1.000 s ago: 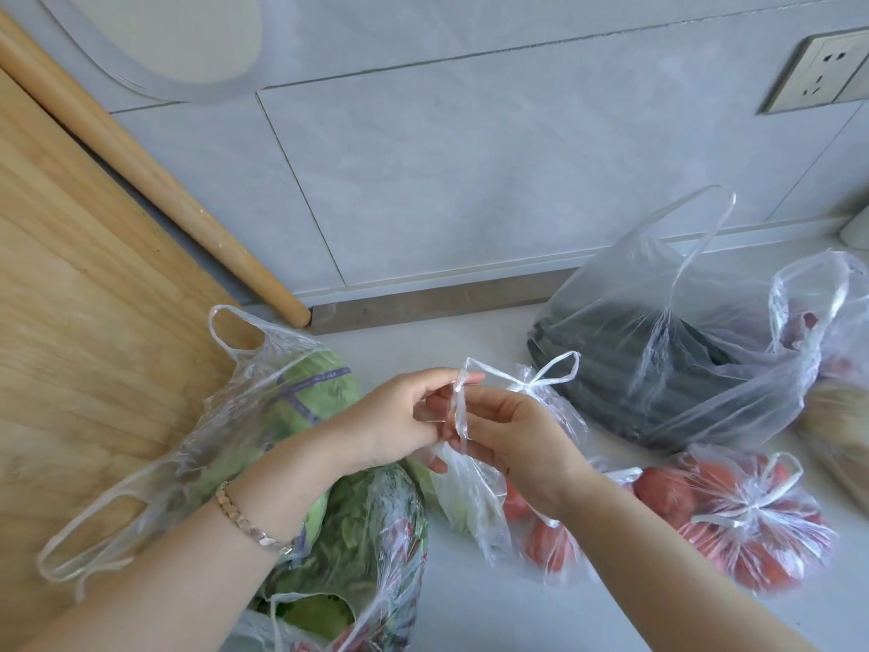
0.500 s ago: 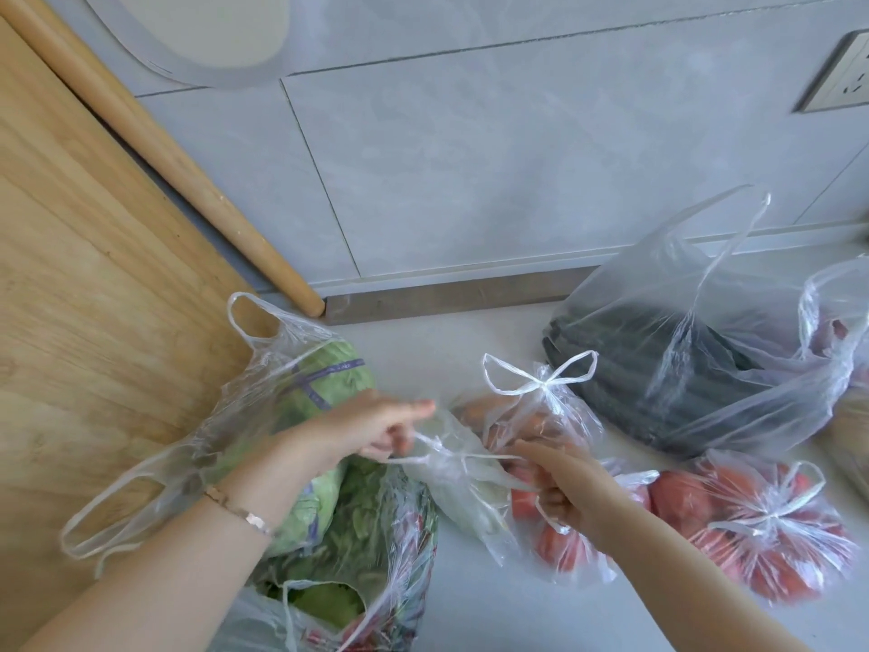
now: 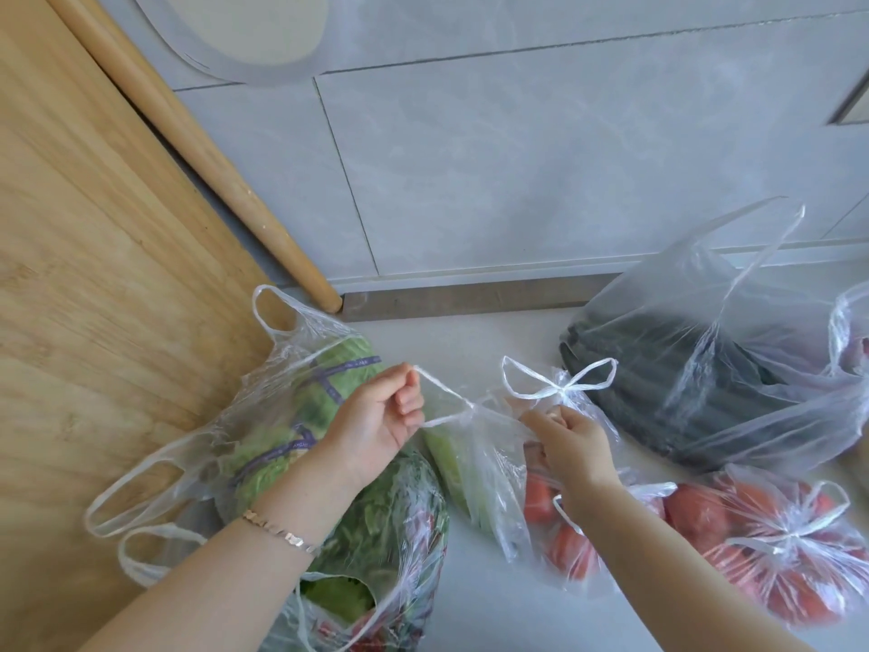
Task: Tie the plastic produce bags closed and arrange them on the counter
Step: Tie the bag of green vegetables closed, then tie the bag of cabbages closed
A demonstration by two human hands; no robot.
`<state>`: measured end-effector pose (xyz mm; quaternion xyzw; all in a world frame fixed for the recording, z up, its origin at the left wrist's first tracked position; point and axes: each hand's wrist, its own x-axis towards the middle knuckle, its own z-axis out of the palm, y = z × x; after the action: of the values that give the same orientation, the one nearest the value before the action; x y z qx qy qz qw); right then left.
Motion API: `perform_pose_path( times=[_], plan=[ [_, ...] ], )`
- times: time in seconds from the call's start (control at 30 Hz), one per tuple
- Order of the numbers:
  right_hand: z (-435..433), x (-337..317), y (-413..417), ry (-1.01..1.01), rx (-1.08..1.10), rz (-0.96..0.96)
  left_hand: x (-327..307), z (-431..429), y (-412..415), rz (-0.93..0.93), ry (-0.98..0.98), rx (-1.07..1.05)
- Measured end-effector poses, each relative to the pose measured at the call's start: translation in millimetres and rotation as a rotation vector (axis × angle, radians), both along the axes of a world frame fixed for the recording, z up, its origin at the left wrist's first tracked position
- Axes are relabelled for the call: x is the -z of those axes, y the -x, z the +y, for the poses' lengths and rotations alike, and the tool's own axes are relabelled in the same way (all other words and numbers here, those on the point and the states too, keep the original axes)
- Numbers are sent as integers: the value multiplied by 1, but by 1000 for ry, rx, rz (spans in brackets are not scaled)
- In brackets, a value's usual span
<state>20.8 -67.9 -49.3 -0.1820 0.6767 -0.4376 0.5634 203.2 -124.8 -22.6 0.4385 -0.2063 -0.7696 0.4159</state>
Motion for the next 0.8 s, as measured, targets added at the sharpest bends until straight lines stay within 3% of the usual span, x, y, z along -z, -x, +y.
perform_pose_path(
  times=[0.13, 0.27, 0.33, 0.4, 0.47, 0.53, 0.57, 0.7, 0.8],
  plan=[
    [17, 2, 1, -85, 16, 151, 14, -10, -11, 23, -132, -161],
    [20, 4, 5, -171, 104, 119, 25, -9, 0, -40, -256, -210],
    [17, -1, 7, -133, 68, 201, 24, -11, 6, -157, -269, -199],
    [13, -6, 11, -84, -168, 454, 19, -14, 5, -582, -74, -33],
    [3, -20, 9, -63, -496, 769, 9, -13, -4, -1080, 256, 314],
    [-12, -35, 5, -23, -678, 1023, -3, -10, -17, -1351, 441, 560],
    [-22, -44, -1, 19, -725, 1121, -10, -9, -26, -1446, 482, 572],
    [-66, -81, -50, 312, -800, 1181, -36, -4, -67, -1888, 589, 371],
    [-95, -90, -107, 539, -953, 1109, -50, 0, -108, -2149, 359, 451]
  ],
)
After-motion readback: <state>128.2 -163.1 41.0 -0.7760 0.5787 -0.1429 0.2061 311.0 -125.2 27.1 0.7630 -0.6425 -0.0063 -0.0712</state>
